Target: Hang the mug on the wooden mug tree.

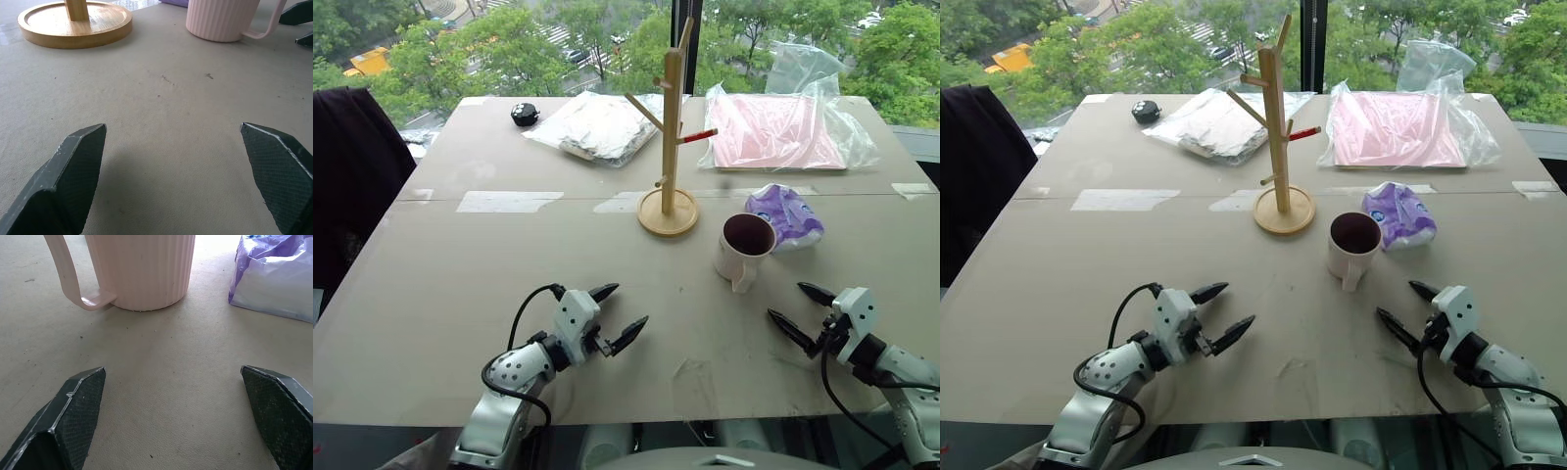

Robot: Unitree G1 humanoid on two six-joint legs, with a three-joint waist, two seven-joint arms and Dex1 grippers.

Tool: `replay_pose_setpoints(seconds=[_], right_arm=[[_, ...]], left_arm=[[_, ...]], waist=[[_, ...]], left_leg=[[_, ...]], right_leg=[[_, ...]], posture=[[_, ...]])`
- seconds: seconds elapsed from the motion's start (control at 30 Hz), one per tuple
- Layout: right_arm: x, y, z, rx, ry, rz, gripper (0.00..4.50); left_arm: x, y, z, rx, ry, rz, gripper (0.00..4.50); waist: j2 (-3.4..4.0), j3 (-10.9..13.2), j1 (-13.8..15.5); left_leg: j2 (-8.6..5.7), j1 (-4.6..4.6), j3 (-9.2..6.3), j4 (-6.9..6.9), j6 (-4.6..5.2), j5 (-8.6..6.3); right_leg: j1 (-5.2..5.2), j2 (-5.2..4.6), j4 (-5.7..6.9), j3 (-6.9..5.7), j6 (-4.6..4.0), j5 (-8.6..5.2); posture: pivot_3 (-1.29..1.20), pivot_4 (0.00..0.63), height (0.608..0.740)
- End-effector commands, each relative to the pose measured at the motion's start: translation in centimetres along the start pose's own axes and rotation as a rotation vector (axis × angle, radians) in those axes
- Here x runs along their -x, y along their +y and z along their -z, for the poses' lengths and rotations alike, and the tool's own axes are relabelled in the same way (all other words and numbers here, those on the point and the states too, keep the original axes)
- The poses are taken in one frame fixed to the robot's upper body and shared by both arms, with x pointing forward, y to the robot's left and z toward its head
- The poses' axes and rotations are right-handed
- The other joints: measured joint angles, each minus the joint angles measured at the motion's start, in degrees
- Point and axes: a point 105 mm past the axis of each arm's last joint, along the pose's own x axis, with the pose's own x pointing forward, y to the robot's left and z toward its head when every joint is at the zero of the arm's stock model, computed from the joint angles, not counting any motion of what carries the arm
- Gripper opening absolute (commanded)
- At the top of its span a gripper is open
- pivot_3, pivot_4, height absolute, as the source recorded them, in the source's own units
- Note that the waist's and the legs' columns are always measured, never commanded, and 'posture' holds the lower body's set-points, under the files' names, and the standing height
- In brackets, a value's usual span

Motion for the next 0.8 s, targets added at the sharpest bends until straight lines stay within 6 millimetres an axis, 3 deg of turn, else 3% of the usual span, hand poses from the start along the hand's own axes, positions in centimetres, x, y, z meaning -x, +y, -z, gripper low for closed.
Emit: replay_pose_setpoints(seconds=[0.03,0.8], right_arm=[[0.35,-0.32,-0.71,0.028,-0.018,0.017,4.46],[0.40,0.02,-0.75,0.020,-0.018,0.018,4.46]], left_arm=[[0.58,0.00,0.86,0.020,0.045,-0.010,4.50],[0.65,0.00,0.49,0.028,0.030,0.002,4.50]], waist=[[0.00,0.0,0.0],[-0.01,0.0,0.0]], left_leg=[[0.00,0.00,0.00,0.00,0.00,0.00],[0.00,-0.02,0.00,0.00,0.00,0.00]], right_leg=[[0.00,0.00,0.00,0.00,0.00,0.00],[-0.03,0.00,0.00,0.01,0.00,0.00]], posture=[[0.00,0.150,0.740],[0.00,0.150,0.740]])
